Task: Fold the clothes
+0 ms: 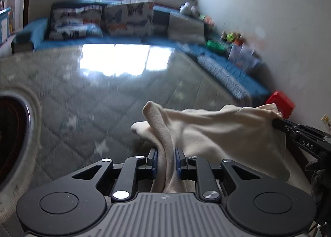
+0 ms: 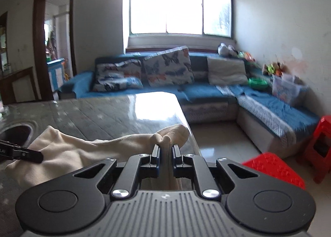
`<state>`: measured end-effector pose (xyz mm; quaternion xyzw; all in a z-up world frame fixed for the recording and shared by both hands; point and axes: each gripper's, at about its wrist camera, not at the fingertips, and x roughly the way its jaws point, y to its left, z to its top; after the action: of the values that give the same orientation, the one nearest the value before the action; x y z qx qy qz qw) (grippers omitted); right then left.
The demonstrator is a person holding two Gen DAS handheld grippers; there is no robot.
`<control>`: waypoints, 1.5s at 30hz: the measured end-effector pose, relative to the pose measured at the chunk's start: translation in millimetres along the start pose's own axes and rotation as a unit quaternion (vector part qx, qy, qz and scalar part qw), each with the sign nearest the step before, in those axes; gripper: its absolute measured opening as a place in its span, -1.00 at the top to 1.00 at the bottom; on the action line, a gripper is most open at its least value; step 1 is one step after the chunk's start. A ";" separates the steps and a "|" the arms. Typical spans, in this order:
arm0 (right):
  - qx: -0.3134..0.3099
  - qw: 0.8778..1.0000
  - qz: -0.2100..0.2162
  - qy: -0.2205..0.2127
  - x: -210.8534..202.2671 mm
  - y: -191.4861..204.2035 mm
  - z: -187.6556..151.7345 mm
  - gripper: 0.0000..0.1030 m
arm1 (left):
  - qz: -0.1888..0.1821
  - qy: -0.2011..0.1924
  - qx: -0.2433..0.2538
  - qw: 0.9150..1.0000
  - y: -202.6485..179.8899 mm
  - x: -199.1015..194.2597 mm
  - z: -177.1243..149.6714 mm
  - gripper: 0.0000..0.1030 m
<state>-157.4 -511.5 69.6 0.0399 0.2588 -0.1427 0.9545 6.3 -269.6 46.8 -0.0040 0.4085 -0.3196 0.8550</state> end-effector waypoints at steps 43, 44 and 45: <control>-0.036 0.997 0.062 0.016 -27.0 79.4 -72.3 0.06 | 0.076 -0.032 0.100 0.992 -10.9 -18.7 -51.9 -0.31; -0.038 0.997 0.063 0.016 -27.7 80.8 -71.9 0.01 | 0.075 -0.033 0.100 0.992 -11.0 -20.0 -52.3 -0.33; -0.041 0.997 0.063 0.017 -28.3 82.4 -71.5 0.00 | 0.075 -0.034 0.099 0.992 -10.9 -21.3 -53.0 -0.33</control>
<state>-191.1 -414.8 22.4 0.0193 0.2773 -0.0709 0.9580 -46.6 -253.1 29.3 0.1009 0.3448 -0.2933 0.8859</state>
